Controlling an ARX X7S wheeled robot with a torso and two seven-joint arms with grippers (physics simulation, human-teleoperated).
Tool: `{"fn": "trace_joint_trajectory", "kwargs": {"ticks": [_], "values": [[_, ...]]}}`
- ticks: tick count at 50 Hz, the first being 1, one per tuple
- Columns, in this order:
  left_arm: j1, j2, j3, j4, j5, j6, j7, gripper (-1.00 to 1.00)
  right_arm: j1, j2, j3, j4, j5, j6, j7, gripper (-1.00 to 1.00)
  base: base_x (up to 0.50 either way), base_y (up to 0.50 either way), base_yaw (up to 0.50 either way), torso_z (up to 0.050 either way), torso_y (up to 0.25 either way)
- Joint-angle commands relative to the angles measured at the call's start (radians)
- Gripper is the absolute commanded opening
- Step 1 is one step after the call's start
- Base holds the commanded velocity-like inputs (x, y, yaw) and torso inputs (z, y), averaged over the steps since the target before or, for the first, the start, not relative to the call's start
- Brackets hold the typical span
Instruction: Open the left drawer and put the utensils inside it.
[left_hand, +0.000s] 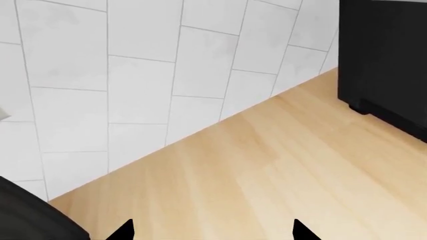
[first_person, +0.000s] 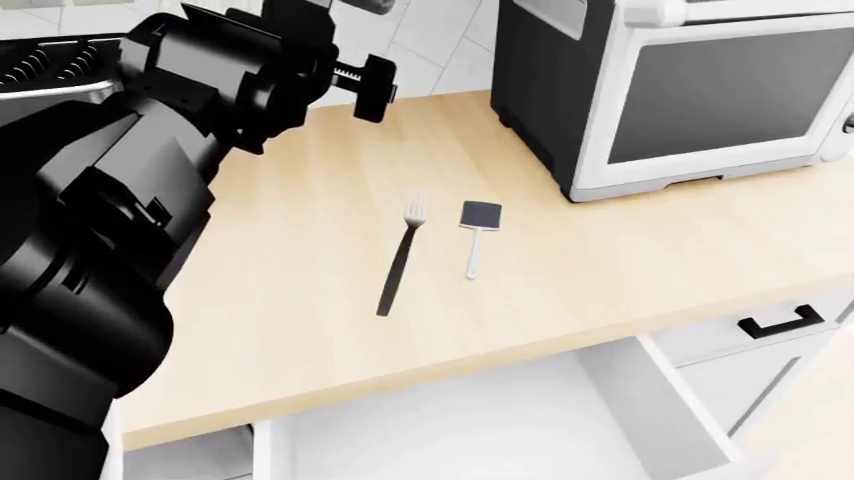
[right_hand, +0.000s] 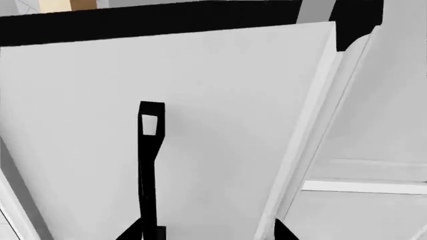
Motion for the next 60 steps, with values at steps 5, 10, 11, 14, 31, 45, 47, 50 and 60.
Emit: {"fn": "trace_joint_trajectory", "kwargs": {"ticks": [5, 10, 11, 14, 31, 45, 47, 50, 60], "values": [[-0.002, 0.000, -0.007, -0.011, 0.010, -0.002, 0.004, 1.00, -0.061, -0.019, -0.039, 0.040, -0.061, -0.053, -0.061, 1.00, 0.00, 0.00, 0.00, 0.000, 0.000], [-0.002, 0.000, -0.011, -0.013, 0.011, -0.002, 0.006, 1.00, -0.125, -0.036, 0.008, 0.019, -0.037, -0.120, -0.132, 1.00, 0.00, 0.00, 0.00, 0.000, 0.000], [-0.002, 0.000, -0.011, -0.013, 0.012, -0.003, 0.006, 1.00, -0.148, -0.041, 0.024, 0.008, -0.022, -0.135, -0.161, 1.00, 0.00, 0.00, 0.00, 0.000, 0.000], [-0.003, 0.000, -0.013, -0.014, 0.014, -0.004, 0.007, 1.00, -0.207, -0.070, 0.071, -0.035, -0.007, -0.209, -0.220, 1.00, 0.00, 0.00, 0.00, 0.000, 0.000], [0.003, 0.000, -0.023, -0.022, 0.021, 0.000, 0.008, 1.00, -0.293, -0.216, 0.453, -0.097, 0.068, -0.143, -0.213, 1.00, 0.00, 0.00, 0.00, 0.000, 0.000], [0.003, 0.000, -0.027, -0.024, 0.021, -0.002, 0.007, 1.00, -0.262, -0.221, 0.817, 0.071, 0.125, 0.013, -0.070, 1.00, 0.00, 0.00, 0.00, 0.000, 0.000], [0.004, 0.000, -0.027, -0.025, 0.021, -0.003, 0.008, 1.00, -0.279, -0.214, 0.869, 0.082, 0.170, 0.013, -0.055, 1.00, 0.00, 0.00, 0.00, 0.000, 0.000], [0.001, 0.000, -0.029, -0.027, 0.021, -0.004, 0.009, 1.00, -0.263, -0.150, 0.950, 0.216, 0.268, 0.042, 0.011, 1.00, 0.00, 0.00, 0.00, 0.000, 0.000], [0.004, 0.000, -0.028, -0.024, 0.017, -0.003, 0.009, 1.00, -0.101, 0.079, 0.964, 0.807, 0.313, 0.102, -0.109, 1.00, 0.00, 0.00, 0.00, 0.000, 0.000]]}}
